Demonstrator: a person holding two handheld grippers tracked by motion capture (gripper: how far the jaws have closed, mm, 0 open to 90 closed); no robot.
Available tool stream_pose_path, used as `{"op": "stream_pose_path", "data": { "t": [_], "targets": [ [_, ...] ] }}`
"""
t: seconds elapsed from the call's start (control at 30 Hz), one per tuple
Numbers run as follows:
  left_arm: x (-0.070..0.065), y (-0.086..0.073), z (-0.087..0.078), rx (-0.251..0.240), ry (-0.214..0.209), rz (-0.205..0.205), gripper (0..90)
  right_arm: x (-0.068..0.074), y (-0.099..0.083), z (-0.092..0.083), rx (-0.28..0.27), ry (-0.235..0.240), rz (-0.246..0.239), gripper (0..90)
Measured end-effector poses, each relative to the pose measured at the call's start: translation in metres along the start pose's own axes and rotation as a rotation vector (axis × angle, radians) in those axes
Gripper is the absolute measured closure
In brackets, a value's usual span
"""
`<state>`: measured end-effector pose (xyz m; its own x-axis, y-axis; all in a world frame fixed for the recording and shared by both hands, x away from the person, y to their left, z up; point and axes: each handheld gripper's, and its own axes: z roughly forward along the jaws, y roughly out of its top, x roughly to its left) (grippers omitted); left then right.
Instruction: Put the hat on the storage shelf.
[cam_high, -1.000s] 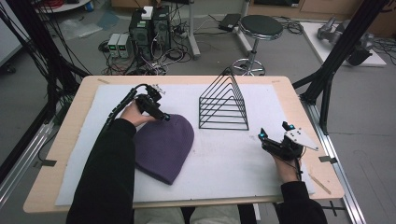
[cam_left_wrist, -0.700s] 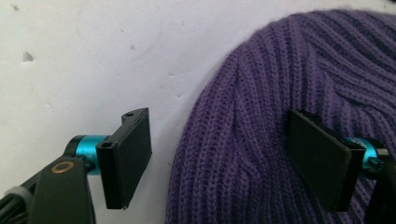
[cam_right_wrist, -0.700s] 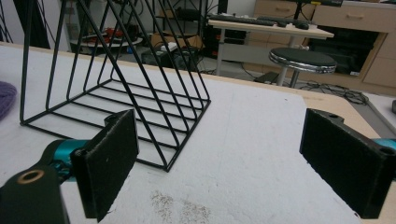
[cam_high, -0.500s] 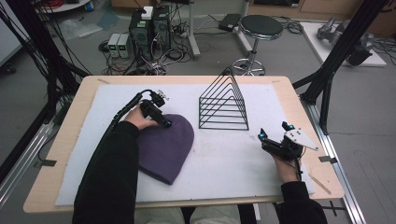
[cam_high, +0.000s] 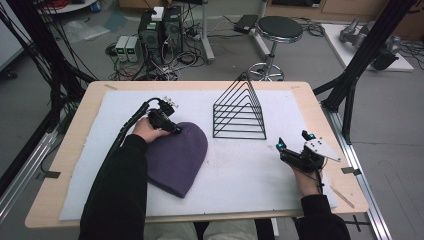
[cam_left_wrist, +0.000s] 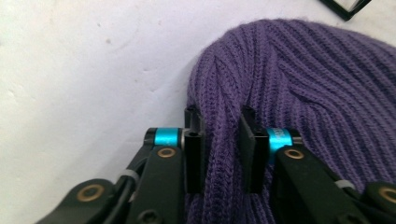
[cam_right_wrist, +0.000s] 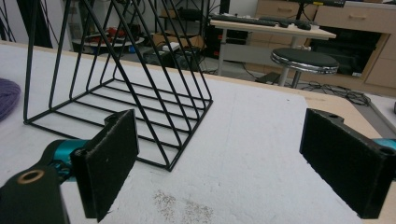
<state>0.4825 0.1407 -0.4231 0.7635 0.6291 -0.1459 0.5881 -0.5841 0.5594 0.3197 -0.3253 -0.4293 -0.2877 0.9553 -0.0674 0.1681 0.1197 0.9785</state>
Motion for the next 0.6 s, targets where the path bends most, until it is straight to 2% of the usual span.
{"op": "stream_pose_path", "data": {
  "t": [0.13, 0.27, 0.3, 0.33, 0.37, 0.5, 0.53, 0.57, 0.6],
  "targets": [
    [-0.003, 0.0, -0.001, 0.001, 0.019, 0.001, 78.7, 0.0, 0.0, 0.0, 0.001, 0.002, -0.002, 11.0],
    [-0.013, 0.002, -0.002, 0.001, 0.078, 0.042, 79.1, 0.0, 0.0, 0.001, 0.004, 0.003, -0.004, 11.0],
    [-0.015, 0.002, -0.005, -0.019, 0.067, 0.031, 79.0, 0.0, 0.0, 0.001, 0.003, 0.004, -0.003, 11.0],
    [-0.015, 0.002, -0.005, -0.019, 0.067, 0.031, 79.0, 0.0, 0.0, 0.001, 0.005, 0.004, -0.004, 11.1],
    [-0.014, 0.001, -0.01, -0.06, 0.054, 0.009, 79.0, 0.0, 0.0, 0.001, 0.003, 0.004, -0.003, 11.0],
    [-0.015, -0.002, -0.02, -0.104, 0.044, -0.001, 79.0, -0.001, 0.0, 0.0, -0.001, -0.006, 0.006, 11.0],
    [-0.018, -0.002, -0.026, -0.129, 0.052, 0.014, 79.0, -0.001, 0.0, 0.0, 0.0, -0.007, 0.007, 11.0],
    [-0.018, -0.002, -0.026, -0.129, 0.052, 0.014, 79.0, -0.001, 0.0, 0.0, 0.0, -0.007, 0.007, 11.0],
    [-0.024, -0.002, -0.034, -0.171, 0.062, 0.043, 79.0, 0.0, 0.0, 0.0, 0.0, -0.007, -0.002, 11.0]
  ]
}}
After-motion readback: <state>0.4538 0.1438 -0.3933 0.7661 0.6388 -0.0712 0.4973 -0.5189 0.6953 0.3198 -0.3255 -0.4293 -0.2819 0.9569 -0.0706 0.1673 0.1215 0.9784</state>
